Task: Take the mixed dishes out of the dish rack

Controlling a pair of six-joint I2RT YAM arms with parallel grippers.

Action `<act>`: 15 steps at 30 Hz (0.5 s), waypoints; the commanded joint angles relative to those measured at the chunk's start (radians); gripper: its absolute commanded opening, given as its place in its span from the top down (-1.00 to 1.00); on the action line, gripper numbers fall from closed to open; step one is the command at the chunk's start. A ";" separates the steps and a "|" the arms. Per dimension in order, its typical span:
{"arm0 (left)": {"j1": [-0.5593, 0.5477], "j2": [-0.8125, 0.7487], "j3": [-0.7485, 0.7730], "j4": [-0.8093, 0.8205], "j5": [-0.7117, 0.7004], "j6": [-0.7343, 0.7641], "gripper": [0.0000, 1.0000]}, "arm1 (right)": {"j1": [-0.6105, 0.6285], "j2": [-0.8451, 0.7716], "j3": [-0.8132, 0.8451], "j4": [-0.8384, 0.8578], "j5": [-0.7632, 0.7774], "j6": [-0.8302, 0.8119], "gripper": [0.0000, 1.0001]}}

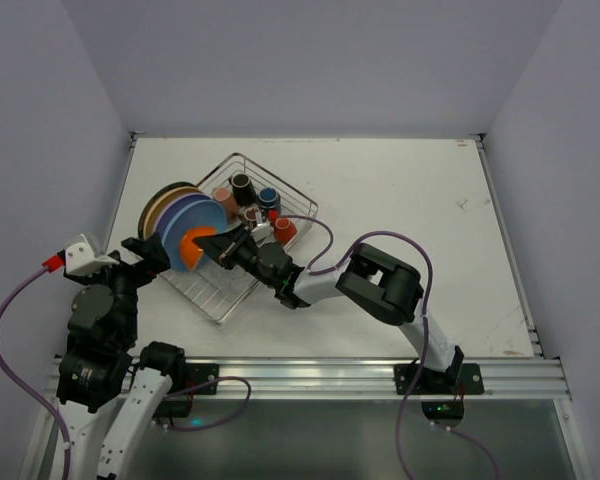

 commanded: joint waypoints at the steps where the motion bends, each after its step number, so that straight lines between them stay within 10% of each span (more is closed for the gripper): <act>1: 0.007 -0.019 -0.002 0.034 -0.022 0.015 -1.00 | -0.009 -0.015 0.030 0.161 0.000 -0.012 1.00; 15: 0.007 -0.039 -0.002 0.036 -0.028 0.014 -1.00 | -0.018 -0.088 0.009 0.263 -0.042 -0.067 1.00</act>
